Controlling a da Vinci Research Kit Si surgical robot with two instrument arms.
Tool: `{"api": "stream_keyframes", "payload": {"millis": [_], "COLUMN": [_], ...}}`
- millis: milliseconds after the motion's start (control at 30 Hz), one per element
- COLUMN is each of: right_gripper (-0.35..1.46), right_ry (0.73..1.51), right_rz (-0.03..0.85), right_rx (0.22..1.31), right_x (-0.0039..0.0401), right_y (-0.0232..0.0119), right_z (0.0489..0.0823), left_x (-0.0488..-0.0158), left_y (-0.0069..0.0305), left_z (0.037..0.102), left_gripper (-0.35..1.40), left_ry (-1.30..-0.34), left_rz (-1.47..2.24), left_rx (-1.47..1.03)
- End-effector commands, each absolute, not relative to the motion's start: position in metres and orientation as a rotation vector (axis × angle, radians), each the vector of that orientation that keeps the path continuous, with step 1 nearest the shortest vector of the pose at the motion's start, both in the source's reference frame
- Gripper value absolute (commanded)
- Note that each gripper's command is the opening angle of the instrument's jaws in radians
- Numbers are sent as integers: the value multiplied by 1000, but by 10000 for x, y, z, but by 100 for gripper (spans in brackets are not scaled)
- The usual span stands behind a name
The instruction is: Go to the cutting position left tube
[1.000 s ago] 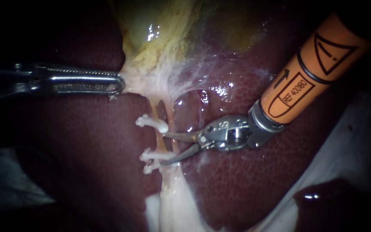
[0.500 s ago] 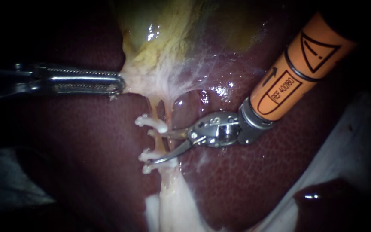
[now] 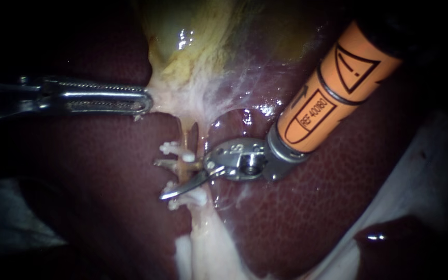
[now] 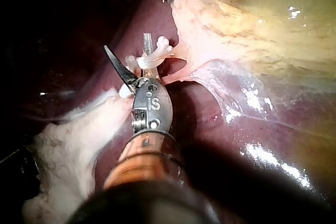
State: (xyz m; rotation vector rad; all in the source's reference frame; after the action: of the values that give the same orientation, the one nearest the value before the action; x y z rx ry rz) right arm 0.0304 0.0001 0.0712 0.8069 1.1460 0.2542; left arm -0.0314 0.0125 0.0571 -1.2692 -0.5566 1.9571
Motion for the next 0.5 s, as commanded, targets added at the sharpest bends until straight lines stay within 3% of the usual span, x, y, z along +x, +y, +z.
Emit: {"api": "stream_keyframes", "payload": {"millis": [33,500], "right_gripper": [134,142], "right_ry": [1147,1149], "right_rz": [259,347], "right_rx": [803,851], "right_x": [306,321], "right_y": [1,-5], "right_z": [713,703], "left_x": [-314,-315], "left_y": [125,125], "left_z": [570,570], "left_gripper": [-35,-35], "left_ry": [-556,-556], "left_rz": [1957,1957], "left_rx": [-1269,-1269]}}
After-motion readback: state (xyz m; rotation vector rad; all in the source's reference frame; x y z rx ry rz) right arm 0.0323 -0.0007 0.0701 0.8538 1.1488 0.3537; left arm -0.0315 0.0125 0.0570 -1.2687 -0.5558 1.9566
